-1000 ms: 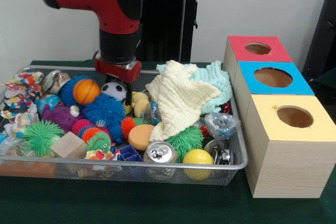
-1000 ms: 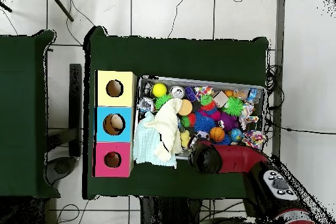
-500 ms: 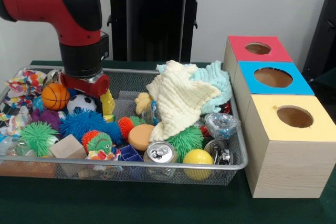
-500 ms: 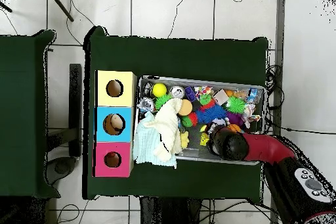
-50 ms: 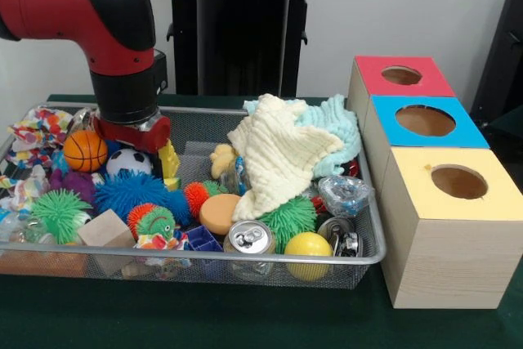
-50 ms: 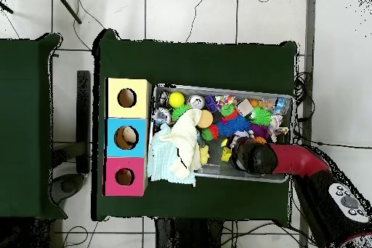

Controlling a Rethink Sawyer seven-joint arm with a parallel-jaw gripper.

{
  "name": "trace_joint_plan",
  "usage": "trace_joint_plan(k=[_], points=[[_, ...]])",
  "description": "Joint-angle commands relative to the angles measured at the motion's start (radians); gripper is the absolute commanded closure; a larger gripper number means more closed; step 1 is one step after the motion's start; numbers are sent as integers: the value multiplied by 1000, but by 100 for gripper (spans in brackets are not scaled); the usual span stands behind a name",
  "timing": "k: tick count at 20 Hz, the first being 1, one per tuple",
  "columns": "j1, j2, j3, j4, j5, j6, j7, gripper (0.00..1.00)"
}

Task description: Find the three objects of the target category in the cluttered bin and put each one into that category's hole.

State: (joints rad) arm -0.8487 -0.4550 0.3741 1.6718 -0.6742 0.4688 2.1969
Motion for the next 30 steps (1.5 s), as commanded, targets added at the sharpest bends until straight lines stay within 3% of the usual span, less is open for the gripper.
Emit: trace_joint_plan(k=[1,4,6,10,22,30], points=[[-21,68,93,-134,-49,11,-212,0],[-30,-50,135,-71,0,98,-250,0],[-42,-86,162,-75,24,157,-287,0],[-39,-125,172,-74,40,212,-265,0],[-20,-156,159,-42,14,181,-169,0],[25,-218,94,112,5,93,-8,0]])
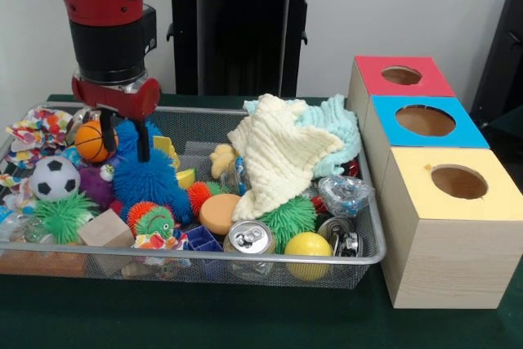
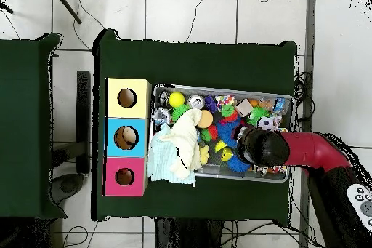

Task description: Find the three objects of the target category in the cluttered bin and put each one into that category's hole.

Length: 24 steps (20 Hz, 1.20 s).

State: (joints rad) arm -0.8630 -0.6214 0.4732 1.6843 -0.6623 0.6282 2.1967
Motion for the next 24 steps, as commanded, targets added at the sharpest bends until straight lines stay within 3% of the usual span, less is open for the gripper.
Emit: trace_joint_plan(k=[1,7,13,16,24], points=[[49,-61,-12,117,-8,-76,9,0],[97,-122,-57,223,7,-111,90,0],[159,-182,-82,273,42,-109,115,0],[172,-134,-86,247,51,-130,114,0],[200,28,-137,113,-12,-215,83,0]])
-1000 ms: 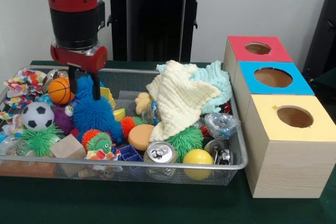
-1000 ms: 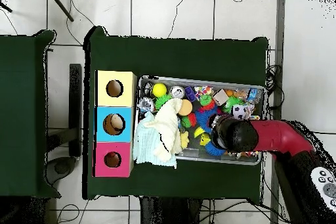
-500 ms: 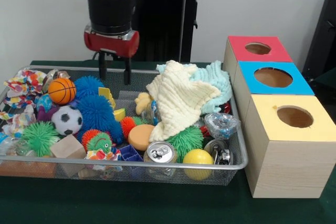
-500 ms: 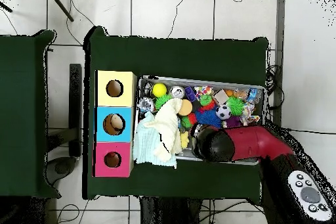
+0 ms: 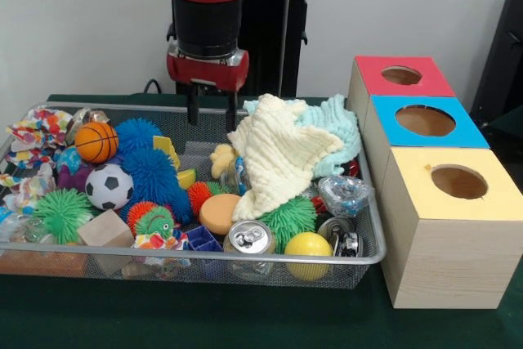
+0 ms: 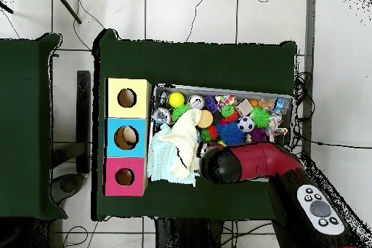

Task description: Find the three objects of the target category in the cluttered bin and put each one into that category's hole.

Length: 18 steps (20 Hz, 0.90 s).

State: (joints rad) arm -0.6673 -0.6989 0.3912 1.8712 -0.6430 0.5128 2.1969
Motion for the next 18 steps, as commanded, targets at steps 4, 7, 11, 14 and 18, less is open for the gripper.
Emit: trace_joint_plan(k=[4,7,11,14,18], points=[[61,145,-117,-78,-45,-164,139,0],[115,159,-169,-66,-27,-209,177,0],[155,163,-212,-46,7,-247,185,0],[163,180,-232,-54,17,-270,164,0],[156,212,-250,-93,14,-294,124,0]])
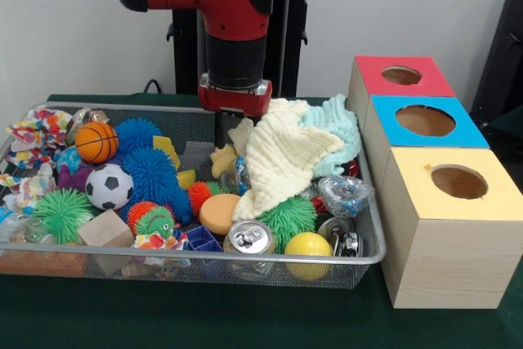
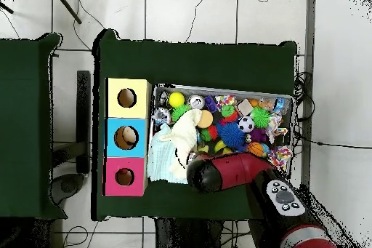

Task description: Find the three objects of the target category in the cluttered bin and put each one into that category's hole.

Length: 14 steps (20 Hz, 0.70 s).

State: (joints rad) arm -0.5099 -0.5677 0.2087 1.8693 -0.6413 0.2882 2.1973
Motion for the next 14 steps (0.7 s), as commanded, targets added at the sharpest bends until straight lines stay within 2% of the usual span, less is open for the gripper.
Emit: trace_joint_plan(k=[1,3,8,10,14], points=[[-11,88,-64,-104,9,-67,105,0],[-37,88,-47,-132,4,-44,54,0],[-56,21,-21,-175,4,73,-51,0],[-50,8,-23,-174,9,91,-51,0],[-18,29,-55,-172,-1,42,11,0]])
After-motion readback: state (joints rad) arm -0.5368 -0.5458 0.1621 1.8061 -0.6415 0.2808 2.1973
